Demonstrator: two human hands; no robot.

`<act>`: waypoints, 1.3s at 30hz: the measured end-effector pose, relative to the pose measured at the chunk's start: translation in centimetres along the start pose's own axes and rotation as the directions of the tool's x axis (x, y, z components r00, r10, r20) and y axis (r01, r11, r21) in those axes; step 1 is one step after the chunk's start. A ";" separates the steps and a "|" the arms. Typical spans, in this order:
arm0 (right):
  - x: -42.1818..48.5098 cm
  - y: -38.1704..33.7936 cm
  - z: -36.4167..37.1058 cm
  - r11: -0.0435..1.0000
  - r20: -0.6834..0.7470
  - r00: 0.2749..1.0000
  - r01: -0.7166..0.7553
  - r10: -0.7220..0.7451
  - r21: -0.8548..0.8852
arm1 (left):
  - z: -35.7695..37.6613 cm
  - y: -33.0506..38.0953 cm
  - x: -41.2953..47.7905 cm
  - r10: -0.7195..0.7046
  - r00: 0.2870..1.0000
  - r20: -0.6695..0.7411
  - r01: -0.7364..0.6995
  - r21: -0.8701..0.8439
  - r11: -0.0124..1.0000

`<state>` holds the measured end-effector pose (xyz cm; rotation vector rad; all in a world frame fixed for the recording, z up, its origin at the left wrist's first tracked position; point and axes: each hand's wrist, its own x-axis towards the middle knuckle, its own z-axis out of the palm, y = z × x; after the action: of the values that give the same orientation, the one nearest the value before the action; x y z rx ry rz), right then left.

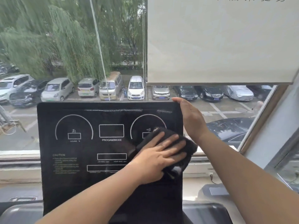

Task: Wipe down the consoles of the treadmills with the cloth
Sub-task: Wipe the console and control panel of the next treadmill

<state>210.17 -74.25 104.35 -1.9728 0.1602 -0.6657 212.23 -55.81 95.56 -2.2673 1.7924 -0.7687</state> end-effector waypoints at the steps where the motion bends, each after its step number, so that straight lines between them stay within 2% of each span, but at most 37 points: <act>1: 0.0 -0.1 -0.1 1.000 0.009 1.000 -0.003 0.003 0.001 | -0.4 -1.0 -0.3 0.090 0.995 0.030 -0.091 0.013 0.996; 3: 0.1 -0.2 -0.1 1.000 0.009 1.000 -0.016 0.016 0.010 | -1.7 -3.9 0.0 0.126 0.992 0.008 -0.127 0.062 0.990; 5: 0.1 -0.4 0.0 0.999 0.001 1.000 -0.024 0.024 0.030 | -3.1 -6.9 0.6 -0.050 0.993 -0.111 0.060 0.091 0.994; 6: 0.0 -0.5 0.1 0.998 -0.007 0.999 -0.038 0.038 0.042 | -3.6 -7.8 0.9 -0.190 0.965 -0.183 0.203 0.055 0.978; 8: -0.1 -0.8 0.3 0.995 -0.014 0.997 -0.077 0.078 0.059 | -4.1 -7.6 1.6 -0.442 0.859 -0.259 0.437 -0.080 0.896; 10: -0.4 -1.2 0.3 0.995 -0.014 0.996 -0.087 0.087 0.044 | -3.6 -5.3 2.4 -0.578 0.776 -0.251 0.553 -0.169 0.816; 11: -0.5 -1.3 0.3 0.996 -0.016 0.997 -0.081 0.081 0.037 | -2.9 -3.8 2.6 -0.598 0.764 -0.242 0.567 -0.189 0.802; 12: -0.5 -1.3 0.4 0.997 -0.019 0.997 -0.071 0.072 0.033 | -2.1 -2.4 2.5 -0.580 0.784 -0.220 0.548 -0.192 0.814; 13: -0.5 -1.1 0.4 0.998 -0.026 0.998 -0.058 0.058 0.023 | -1.2 -1.0 2.0 -0.516 0.836 -0.185 0.489 -0.173 0.855; 15: -0.5 -0.7 0.5 0.999 -0.033 0.999 -0.043 0.042 -0.008 | 0.5 0.9 0.2 -0.269 0.959 -0.088 0.261 -0.093 0.961; 16: -0.6 -0.5 0.5 0.999 -0.031 0.999 -0.040 0.039 -0.018 | 1.0 1.3 -0.9 -0.131 0.991 -0.032 0.129 -0.058 0.990; 18: -0.7 -0.2 0.6 0.998 -0.021 0.999 -0.025 0.023 -0.061 | 0.8 0.7 -2.6 0.076 0.996 0.051 -0.074 -0.038 0.997; 20: -0.8 0.0 0.7 0.995 -0.024 1.000 -0.016 0.014 -0.100 | -0.3 -1.8 -3.2 0.173 0.981 0.082 -0.171 -0.032 0.985; 22: -0.9 -0.1 0.9 0.995 -0.043 0.999 -0.021 0.017 -0.099 | -1.6 -5.2 -3.6 0.120 0.992 0.046 -0.122 0.029 0.992; 24: -1.0 -0.2 1.1 0.994 -0.055 0.998 -0.018 0.012 -0.104 | -2.5 -8.2 -4.3 -0.101 0.991 -0.091 0.106 0.047 0.993; 25: -1.0 -0.1 1.2 0.994 -0.057 0.998 -0.011 0.005 -0.112 | -2.7 -8.7 -4.5 -0.242 0.955 -0.171 0.245 -0.002 0.969; 27: -1.2 -0.1 1.4 0.992 -0.055 0.998 -0.001 -0.006 -0.127 | -2.2 -7.1 -4.3 -0.495 0.826 -0.270 0.470 -0.154 0.869; 29: -1.3 0.0 1.7 0.990 -0.072 0.997 0.006 -0.016 -0.143 | -0.9 -3.1 -3.4 -0.661 0.698 -0.275 0.588 -0.307 0.748; 30: -1.4 -0.1 1.8 0.988 -0.084 0.996 0.011 -0.024 -0.156 | 0.0 -1.2 -3.1 -0.674 0.698 -0.242 0.590 -0.339 0.732; 31: -1.4 -0.2 1.8 0.986 -0.091 0.995 0.014 -0.030 -0.166 | 0.7 0.4 -3.2 -0.623 0.757 -0.197 0.552 -0.317 0.772; 33: -1.3 -0.2 1.9 0.986 -0.088 0.996 0.019 -0.034 -0.167 | 1.9 2.0 -4.2 -0.341 0.936 -0.088 0.324 -0.165 0.932; 34: -1.4 -0.1 1.9 0.988 -0.077 0.997 0.015 -0.027 -0.156 | 1.9 1.9 -4.8 -0.170 0.985 -0.025 0.166 -0.112 0.980; 35: -1.6 0.1 1.8 0.990 -0.060 0.998 0.006 -0.014 -0.139 | 1.5 1.1 -5.2 -0.039 0.999 0.020 0.040 -0.086 0.995; 36: -1.9 0.1 1.7 0.994 -0.053 0.999 -0.007 0.002 -0.108 | 0.9 -0.1 -5.3 0.033 0.999 0.033 -0.030 -0.070 0.997; 37: -2.2 0.2 1.6 0.998 -0.047 0.999 -0.018 0.015 -0.066 | 0.2 -1.4 -5.2 0.045 0.999 0.016 -0.044 -0.044 0.998; 39: -3.2 0.6 1.5 0.999 -0.019 0.999 -0.047 0.047 -0.008 | -1.2 -4.1 -4.6 -0.083 0.994 -0.064 0.083 -0.004 0.997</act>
<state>208.33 -72.15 102.13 -1.9652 0.2201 -0.6538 214.52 -50.15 96.91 -2.3571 1.7347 -0.8645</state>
